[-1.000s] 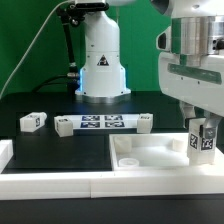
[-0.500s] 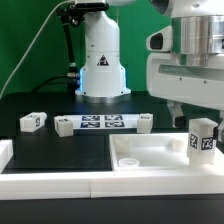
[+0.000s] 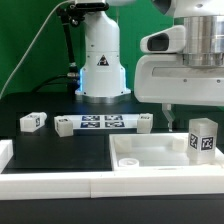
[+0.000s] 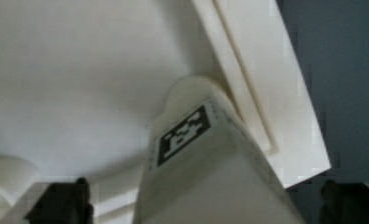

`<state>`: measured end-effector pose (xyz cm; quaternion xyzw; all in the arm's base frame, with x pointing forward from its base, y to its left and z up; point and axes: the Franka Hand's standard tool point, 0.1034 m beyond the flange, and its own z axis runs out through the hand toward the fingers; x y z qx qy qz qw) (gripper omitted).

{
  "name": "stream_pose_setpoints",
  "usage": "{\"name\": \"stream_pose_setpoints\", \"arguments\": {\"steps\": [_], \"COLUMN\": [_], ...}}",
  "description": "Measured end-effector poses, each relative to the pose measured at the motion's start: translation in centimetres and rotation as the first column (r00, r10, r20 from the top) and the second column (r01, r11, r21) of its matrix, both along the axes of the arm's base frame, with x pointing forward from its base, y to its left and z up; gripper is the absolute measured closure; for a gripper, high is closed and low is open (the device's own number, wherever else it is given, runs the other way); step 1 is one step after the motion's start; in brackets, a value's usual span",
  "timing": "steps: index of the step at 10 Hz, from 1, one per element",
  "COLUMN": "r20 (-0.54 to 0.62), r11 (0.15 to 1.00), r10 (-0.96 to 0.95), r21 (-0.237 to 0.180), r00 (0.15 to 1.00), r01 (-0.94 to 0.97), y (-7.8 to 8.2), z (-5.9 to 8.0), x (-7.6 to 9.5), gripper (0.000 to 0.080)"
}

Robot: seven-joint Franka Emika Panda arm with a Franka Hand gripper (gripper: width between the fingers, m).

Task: Assemble one leg

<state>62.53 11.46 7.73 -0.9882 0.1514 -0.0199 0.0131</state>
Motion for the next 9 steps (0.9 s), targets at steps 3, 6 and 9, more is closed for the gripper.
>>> {"name": "stream_pose_setpoints", "arguments": {"steps": [3, 6, 9], "r20": [0.004, 0.001, 0.001], "r11": [0.955, 0.928, 0.943], "r10": [0.295, 0.371, 0.332], "r21": [-0.020, -0.031, -0.028], "r00": [0.956, 0.929, 0.943], "r01": [-0.295, -0.371, -0.332], "y": [-0.13, -0.29, -0.32], "z": [0.04, 0.04, 0.01], "x": [0.06, 0.08, 0.07], "gripper": [0.0150, 0.0165, 0.0509]}}
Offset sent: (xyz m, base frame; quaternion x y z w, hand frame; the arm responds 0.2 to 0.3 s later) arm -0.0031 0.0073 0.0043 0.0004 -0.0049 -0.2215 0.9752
